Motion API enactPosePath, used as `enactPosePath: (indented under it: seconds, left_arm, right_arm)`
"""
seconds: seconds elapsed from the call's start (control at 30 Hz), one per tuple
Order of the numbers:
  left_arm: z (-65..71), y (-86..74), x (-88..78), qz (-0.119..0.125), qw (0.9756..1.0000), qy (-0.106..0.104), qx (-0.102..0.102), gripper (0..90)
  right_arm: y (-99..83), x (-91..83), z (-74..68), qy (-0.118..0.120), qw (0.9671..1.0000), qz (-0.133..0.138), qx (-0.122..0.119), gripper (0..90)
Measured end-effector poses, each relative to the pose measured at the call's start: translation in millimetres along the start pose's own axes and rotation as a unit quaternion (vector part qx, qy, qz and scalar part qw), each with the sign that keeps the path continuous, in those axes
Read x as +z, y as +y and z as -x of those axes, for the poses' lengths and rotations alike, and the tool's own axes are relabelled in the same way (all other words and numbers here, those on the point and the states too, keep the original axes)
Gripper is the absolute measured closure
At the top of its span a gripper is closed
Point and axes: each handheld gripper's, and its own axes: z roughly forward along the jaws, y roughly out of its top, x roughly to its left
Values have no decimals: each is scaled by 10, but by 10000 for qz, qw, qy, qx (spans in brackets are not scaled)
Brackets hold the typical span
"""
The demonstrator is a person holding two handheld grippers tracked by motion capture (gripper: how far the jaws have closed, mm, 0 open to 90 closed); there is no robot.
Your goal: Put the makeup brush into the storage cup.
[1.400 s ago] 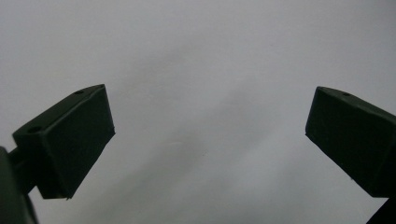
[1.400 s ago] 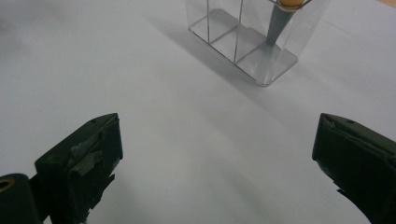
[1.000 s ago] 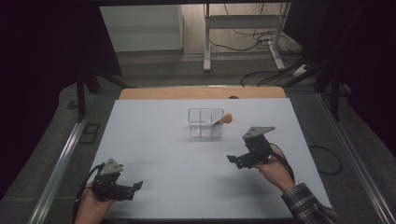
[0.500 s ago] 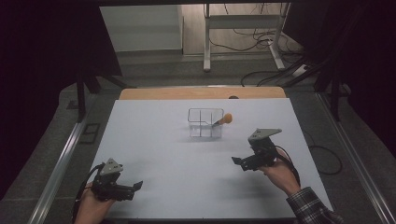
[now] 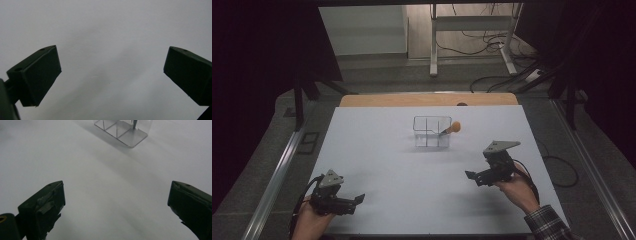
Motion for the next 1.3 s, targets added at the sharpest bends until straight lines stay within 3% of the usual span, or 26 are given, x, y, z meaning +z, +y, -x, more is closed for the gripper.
enactPosePath:
  seconds: [1.3]
  left_arm:
    - [0, 3, 3, 2, 10000, 26, -14, 11]
  right_arm:
    - [-347, -372, 71, -286, 9993, -88, 215, 9]
